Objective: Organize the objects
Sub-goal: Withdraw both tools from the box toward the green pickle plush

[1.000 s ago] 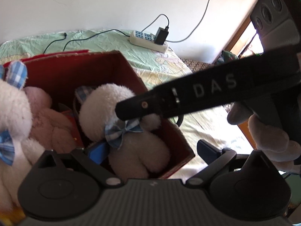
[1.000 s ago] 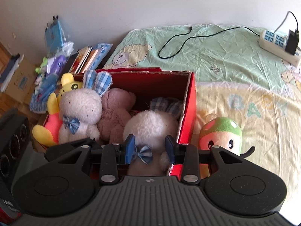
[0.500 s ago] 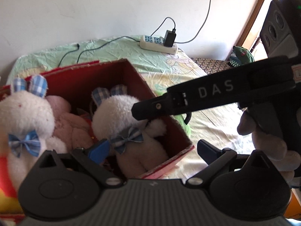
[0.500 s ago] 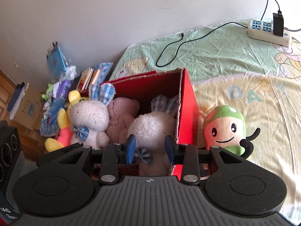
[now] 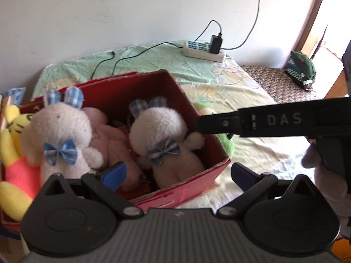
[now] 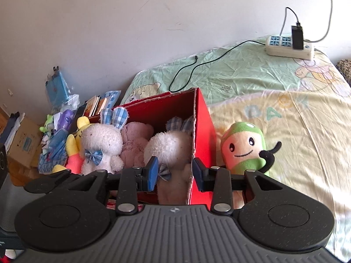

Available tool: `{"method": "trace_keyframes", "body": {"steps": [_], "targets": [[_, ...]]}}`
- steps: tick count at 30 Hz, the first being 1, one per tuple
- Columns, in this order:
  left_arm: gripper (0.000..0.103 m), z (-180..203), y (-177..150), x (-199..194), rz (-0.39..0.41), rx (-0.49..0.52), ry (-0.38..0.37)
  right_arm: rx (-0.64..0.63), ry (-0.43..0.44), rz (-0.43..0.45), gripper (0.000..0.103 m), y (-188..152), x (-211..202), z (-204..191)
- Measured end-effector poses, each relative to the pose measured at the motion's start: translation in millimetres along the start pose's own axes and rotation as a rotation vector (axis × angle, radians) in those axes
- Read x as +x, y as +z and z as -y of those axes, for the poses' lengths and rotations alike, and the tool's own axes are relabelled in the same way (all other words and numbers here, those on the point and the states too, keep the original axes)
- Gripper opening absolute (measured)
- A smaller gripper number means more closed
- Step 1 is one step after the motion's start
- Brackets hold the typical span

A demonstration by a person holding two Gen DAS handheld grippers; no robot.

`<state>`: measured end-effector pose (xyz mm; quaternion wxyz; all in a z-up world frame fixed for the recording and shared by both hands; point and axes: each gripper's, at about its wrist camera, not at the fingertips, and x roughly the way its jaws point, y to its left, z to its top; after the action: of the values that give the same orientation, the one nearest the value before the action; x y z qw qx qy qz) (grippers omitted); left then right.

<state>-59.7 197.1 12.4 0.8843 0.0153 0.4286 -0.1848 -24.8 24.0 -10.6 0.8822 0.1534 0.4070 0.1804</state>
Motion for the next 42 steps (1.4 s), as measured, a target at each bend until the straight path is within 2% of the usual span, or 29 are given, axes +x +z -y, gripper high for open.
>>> {"method": "trace_keyframes", "body": {"steps": [3, 11, 21, 26, 42], "targets": [[0.101, 1.0, -2.5, -1.2, -0.018, -0.005, 0.046, 0.017, -0.004, 0.003, 0.038, -4.3, -3.5, 1.1], [0.101, 1.1, -6.9, -8.3, -0.04, -0.032, 0.108, 0.067, 0.01, 0.022, 0.038, -15.7, -15.0, 0.1], [0.101, 7.8, -7.2, -11.9, -0.042, -0.044, 0.166, 0.032, -0.001, 0.051, 0.038, -26.2, -26.3, -5.4], [0.101, 14.7, -7.6, -13.8, -0.045, -0.055, 0.217, 0.042, 0.031, 0.024, 0.038, -24.9, -26.9, 5.7], [0.101, 49.6, -19.1, 0.6, -0.114, -0.188, 0.298, -0.017, 0.136, -0.105, 0.038, -20.0, -26.5, 41.4]]}}
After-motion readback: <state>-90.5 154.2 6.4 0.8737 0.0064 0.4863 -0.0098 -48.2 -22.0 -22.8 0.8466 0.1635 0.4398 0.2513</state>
